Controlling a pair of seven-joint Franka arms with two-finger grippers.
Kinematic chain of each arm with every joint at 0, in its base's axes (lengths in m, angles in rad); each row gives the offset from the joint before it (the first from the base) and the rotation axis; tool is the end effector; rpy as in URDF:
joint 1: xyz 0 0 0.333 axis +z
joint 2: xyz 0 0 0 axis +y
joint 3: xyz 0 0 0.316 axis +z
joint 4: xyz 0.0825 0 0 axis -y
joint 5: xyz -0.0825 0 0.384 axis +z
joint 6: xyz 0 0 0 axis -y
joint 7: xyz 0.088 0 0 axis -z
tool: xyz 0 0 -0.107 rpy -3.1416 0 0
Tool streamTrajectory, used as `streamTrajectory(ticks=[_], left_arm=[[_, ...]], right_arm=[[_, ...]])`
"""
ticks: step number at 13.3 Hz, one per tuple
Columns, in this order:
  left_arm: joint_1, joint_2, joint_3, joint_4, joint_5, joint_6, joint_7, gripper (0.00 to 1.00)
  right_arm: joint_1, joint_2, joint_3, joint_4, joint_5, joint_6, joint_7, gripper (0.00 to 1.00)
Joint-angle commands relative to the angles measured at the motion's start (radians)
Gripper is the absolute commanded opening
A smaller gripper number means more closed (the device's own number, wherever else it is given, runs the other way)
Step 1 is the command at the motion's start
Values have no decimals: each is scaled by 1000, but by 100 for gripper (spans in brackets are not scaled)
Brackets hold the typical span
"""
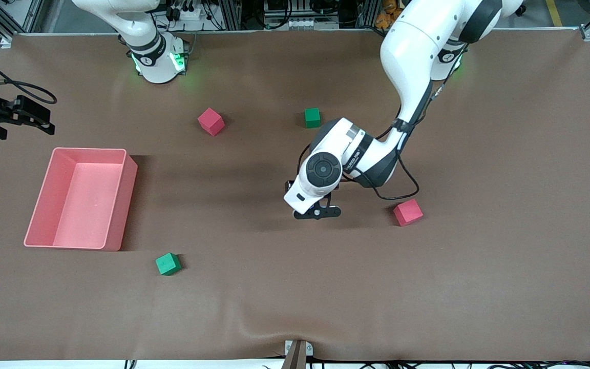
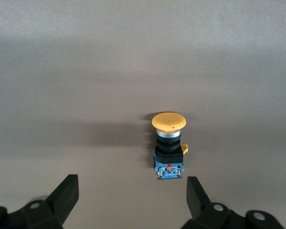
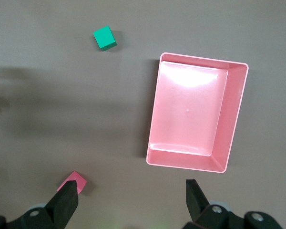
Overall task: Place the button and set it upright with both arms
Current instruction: 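Withdraw the right gripper while the left gripper reaches toward the button, then lower the left gripper around the yellow button's base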
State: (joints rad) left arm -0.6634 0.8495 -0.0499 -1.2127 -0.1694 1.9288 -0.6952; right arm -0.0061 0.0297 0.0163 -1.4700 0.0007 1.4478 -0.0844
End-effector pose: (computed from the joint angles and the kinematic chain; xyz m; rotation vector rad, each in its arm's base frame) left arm 0.5605 -0.4877 0.2553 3.0589 0.1017 -0.3469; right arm 0.5513 0.0056 0.6446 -3.1339 -0.1485 0.0813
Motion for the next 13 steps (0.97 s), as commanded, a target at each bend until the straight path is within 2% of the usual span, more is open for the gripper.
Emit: streamTrajectory(ticks=[1, 3, 6, 13], left_arm=[[-13, 23, 12, 32, -50, 39, -10, 100], [-24, 45, 12, 32, -74, 103, -29, 100], [-36, 69, 13, 32, -76, 134, -34, 100], [-70, 97, 22, 19, -64, 159, -23, 100]], right_arm=[[3, -4, 2, 8, 10, -1, 64, 100], [3, -5, -1, 7, -1, -1, 116, 100], [21, -5, -68, 0, 12, 14, 117, 100], [49, -1, -62, 3, 9, 3, 117, 100]])
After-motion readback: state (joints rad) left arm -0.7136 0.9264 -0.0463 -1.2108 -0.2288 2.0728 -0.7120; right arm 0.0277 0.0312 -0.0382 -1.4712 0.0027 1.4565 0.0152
